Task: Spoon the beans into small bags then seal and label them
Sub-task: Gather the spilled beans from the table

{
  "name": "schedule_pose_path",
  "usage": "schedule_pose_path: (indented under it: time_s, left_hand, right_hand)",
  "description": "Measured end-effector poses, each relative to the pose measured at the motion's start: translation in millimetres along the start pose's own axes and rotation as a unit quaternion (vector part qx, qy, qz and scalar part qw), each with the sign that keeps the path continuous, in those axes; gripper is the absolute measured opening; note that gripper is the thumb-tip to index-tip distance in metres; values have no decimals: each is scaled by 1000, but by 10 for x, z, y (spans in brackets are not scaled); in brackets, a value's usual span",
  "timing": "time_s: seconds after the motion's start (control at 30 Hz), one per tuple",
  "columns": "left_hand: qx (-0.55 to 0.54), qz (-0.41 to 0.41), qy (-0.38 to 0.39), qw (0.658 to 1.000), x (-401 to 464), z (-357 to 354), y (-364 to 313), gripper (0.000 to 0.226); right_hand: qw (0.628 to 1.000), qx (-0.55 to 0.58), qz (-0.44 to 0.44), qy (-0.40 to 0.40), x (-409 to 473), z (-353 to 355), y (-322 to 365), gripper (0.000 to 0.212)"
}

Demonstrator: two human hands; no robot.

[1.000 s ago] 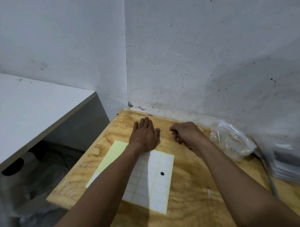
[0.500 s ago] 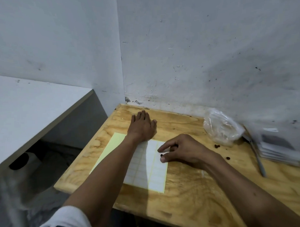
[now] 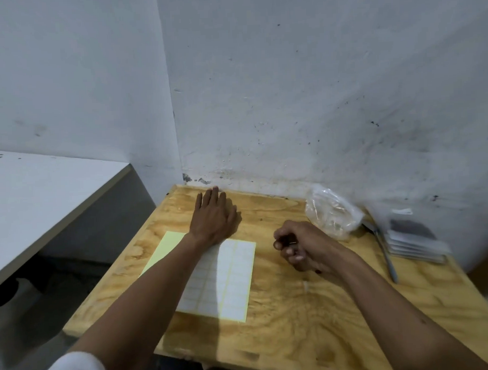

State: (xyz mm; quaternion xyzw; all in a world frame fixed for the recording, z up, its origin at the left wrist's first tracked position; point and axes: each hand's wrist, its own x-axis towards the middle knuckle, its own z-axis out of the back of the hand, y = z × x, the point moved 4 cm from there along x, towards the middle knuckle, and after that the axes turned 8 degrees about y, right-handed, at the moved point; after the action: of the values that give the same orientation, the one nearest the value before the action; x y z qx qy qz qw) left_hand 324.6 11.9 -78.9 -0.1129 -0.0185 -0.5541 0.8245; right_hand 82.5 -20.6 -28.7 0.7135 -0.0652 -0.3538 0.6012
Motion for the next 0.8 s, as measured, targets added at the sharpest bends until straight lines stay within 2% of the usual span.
schedule_pose_path:
  time_s: [0.03,0.1,0.17,0.2,0.3,0.37,0.43,0.5,0.6,0.63,0.73,0.8]
  left_hand:
    - [41,-30,-18,999,-8,12,-20,62]
    - [128,-72,-12,989,-9,53,-97,70]
    - [176,-75,19,981,4,118,-215,79]
    - [174,-70,40,981,23,144,-298,79]
    - [89,-64,116,987,62,132,-654,76]
    - [16,-68,167,983,47,-6,-920,76]
    - [-29,-69,193,978,6,-159,-1092,77]
    - [-45,-60,192,979,-21,-240,-1128,77]
    - [-53,-66,186,979,-24,-239,-1103,76]
    - [-54,-67,182,979,-21,-236,-1097,76]
    - [-51,-68,177,981,-19,-242,-1102,76]
    - [-48,-68,175,981,-20,-261,-1093,76]
  right_hand:
    - [1000,9,3,-19,-63,94,28,16]
    - [988,-117,32,-96,-235,326,103,24]
    - [940,-275,72,-188,-416,524,175,28]
    - [919,-319,94,-214,-482,594,194,25]
    - [895,-370,108,-225,-520,651,117,13]
    - [894,-375,98,-223,-444,629,-10,19]
    - [885,-397,97,-225,-347,603,-105,28]
    - [874,-416,103,-229,-277,566,-156,23]
    - [871,-413,103,-247,-191,576,-171,11]
    - [883,-390,95,-244,-184,573,-157,10]
    - [961,-163,35,-220,-210,625,-135,22]
    - [977,-35,-14,-209,-285,683,-110,17]
